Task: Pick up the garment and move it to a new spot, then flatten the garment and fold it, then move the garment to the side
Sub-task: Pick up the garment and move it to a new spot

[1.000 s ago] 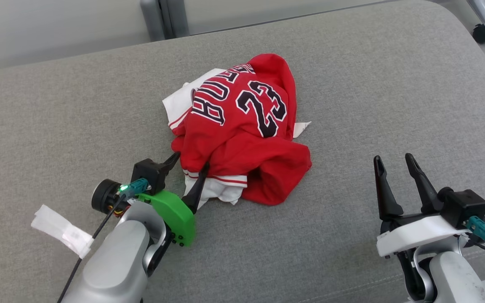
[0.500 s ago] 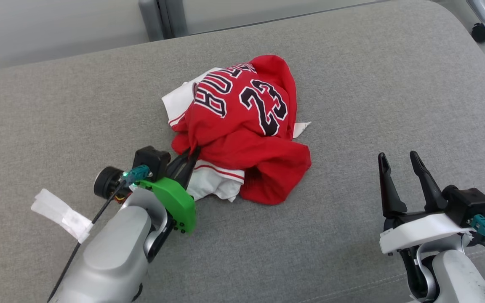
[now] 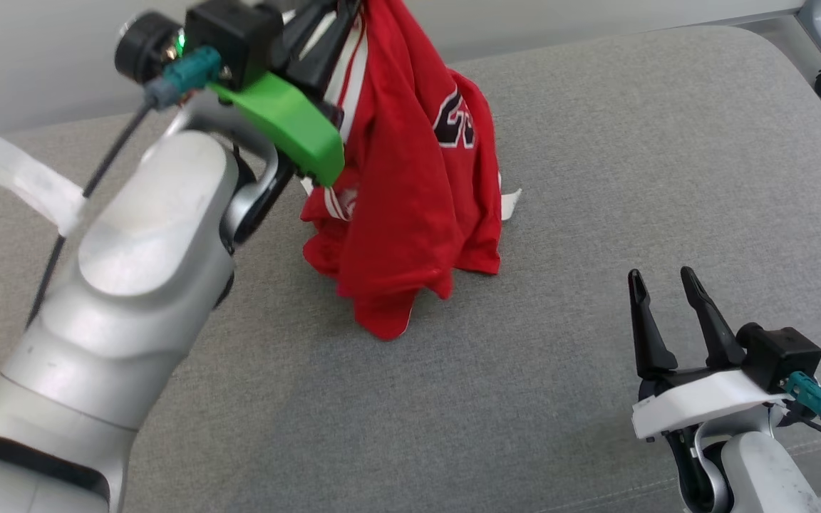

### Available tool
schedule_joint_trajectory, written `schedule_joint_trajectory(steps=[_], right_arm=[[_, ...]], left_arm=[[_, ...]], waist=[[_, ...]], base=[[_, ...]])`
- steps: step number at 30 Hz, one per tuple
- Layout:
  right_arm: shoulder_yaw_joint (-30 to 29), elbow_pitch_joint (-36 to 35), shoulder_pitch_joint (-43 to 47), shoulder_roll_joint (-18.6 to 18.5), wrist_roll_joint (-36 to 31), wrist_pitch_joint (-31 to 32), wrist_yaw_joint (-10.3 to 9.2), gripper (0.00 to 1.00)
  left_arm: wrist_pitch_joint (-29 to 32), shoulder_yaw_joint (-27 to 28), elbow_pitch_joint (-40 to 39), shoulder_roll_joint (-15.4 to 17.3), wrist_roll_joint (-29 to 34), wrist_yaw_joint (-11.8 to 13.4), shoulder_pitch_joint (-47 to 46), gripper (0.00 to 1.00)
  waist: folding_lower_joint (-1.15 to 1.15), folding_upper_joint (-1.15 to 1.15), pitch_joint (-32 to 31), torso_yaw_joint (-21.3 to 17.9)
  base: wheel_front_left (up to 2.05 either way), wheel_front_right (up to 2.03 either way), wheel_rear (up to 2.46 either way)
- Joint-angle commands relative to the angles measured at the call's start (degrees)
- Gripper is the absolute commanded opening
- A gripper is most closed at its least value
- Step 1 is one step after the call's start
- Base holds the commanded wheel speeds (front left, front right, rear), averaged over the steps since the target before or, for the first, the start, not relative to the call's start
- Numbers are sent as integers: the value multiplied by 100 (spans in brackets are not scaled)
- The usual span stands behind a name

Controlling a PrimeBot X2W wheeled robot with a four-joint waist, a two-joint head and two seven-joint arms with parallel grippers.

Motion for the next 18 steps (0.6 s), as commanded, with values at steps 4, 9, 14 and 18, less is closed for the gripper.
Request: schedule_joint_trajectory(steps=[4,9,14,18], right_arm=[[-71,23,44,39,48,-18,0,100],[-107,49,38,86,30,-18,0,100],[-143,60,40,129,23,-18,0,100],[-153,59,39,133,17,-18,0,100]], left_arm=[[174,126,-339,8,-10,6,-965,0],[166,367,-453,23,38,43,-1874,0],[53,537,-406,128,69,125,-2178,0],[-24,562,-322,247,25,149,-1978,0]], waist=[[0,0,68,-114],[0,0,128,-178],[0,0,156,-150],[0,0,156,-11]], base=[[0,0,0],[0,0,0],[0,0,0],[0,0,0]])
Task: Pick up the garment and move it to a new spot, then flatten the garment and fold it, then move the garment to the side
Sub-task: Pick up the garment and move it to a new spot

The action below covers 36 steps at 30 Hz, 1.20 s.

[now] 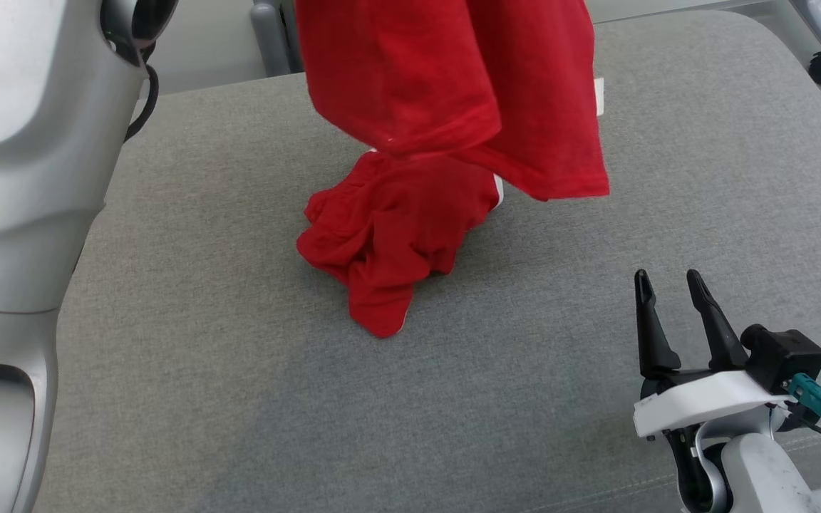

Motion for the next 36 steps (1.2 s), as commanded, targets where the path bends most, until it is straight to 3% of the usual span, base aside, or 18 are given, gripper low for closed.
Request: schedule_joint_trajectory(steps=[1,11,26,36], right_arm=[[-7,-10,30,0,-30,-18,0,100],[131,-206,-73,-238,-100,-18,0,100],[507,-415,-81,-563,-152,-18,0,100],[832,-583,-266,-717,-168,-18,0,100]], left_arm=[[-38,16,35,75,-12,11,167,0],[-162,104,17,417,-77,121,563,0],[-376,444,-87,1252,-300,430,1743,0],[-409,585,-94,1499,-382,528,1976,0]], waist=[[0,0,1,107],[0,0,68,857],[0,0,17,2346],[0,0,125,3068]], base=[[0,0,0],[0,0,0],[0,0,0],[0,0,0]])
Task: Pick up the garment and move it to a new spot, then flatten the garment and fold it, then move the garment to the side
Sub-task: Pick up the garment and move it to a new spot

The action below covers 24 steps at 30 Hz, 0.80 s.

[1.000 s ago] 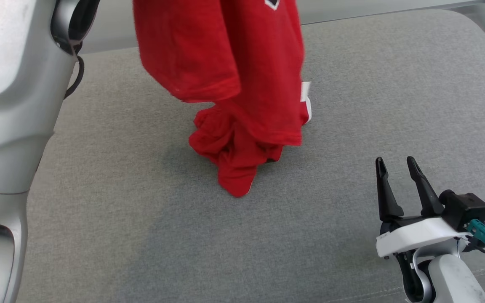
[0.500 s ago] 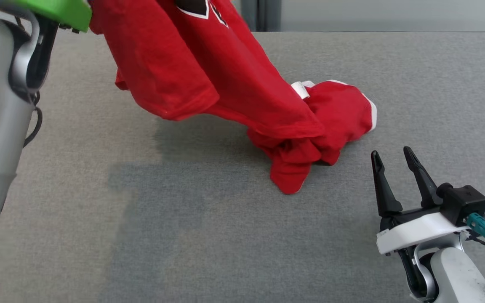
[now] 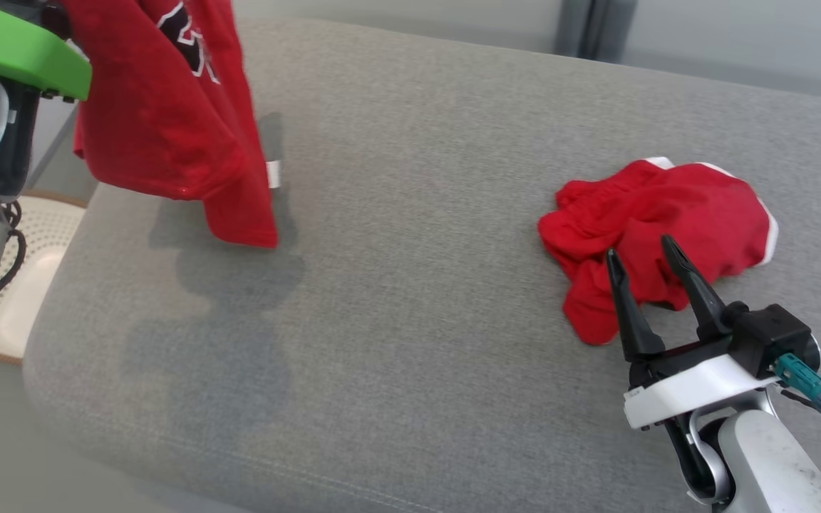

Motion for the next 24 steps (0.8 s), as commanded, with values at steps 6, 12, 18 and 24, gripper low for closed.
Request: schedule_joint_trajectory(steps=[6,12,18,24], right_arm=[[223,-70,-217,-52,-31,-18,0,100],[350,-133,-255,-84,-41,-18,0,100],[434,-260,-271,-137,-51,-18,0,100],[506,-452,-315,-196,-89,11,0,100]], left_arm=[[-78,123,158,155,-44,49,48,0],[-118,181,291,312,12,15,-162,0],[-134,243,442,412,75,10,-515,0],[-214,423,710,409,15,107,-566,0]], waist=[[0,0,182,388],[0,0,328,315],[0,0,536,118],[0,0,781,-162]], base=[[0,0,0],[0,0,0],[0,0,0],[0,0,0]])
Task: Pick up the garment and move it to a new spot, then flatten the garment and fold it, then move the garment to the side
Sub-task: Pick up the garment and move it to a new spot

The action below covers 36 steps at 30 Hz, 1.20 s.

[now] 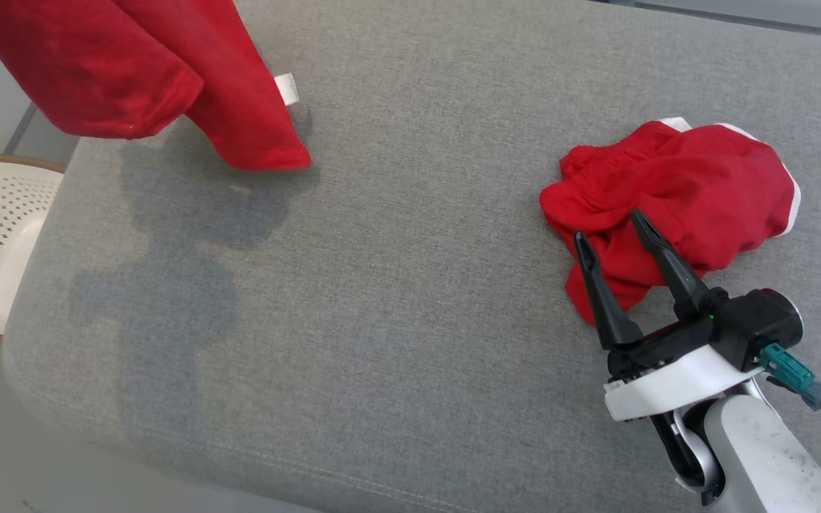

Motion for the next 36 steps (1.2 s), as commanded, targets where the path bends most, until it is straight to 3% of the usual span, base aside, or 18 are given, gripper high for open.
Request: schedule_joint_trajectory(steps=[1,7,15,27,29,36], right_arm=[[8,-93,-66,-43,-53,30,0,100],[100,-564,-76,-79,-121,195,0,100],[143,-1046,-16,-134,-223,405,0,100],[191,-1067,-82,-73,-206,385,0,100],[181,-1048,-62,-65,-218,398,0,100],[134,-914,25,-40,-184,361,0,100]], left_arm=[[-45,27,91,-21,-2,34,106,0],[-99,299,662,-19,-94,74,474,0],[-94,680,1305,-411,-143,-40,1093,0],[-89,928,2565,-949,-286,-418,1865,0],[-89,998,2546,-976,-210,-373,1838,100],[-89,1290,1906,-890,224,-353,1738,100]], waist=[[0,0,199,-202],[0,0,439,-466],[0,0,711,-639],[0,0,710,-842],[0,0,666,-831],[0,0,391,-771]], base=[[0,0,0],[0,0,0],[0,0,0],[0,0,0],[0,0,0],[0,0,0]])
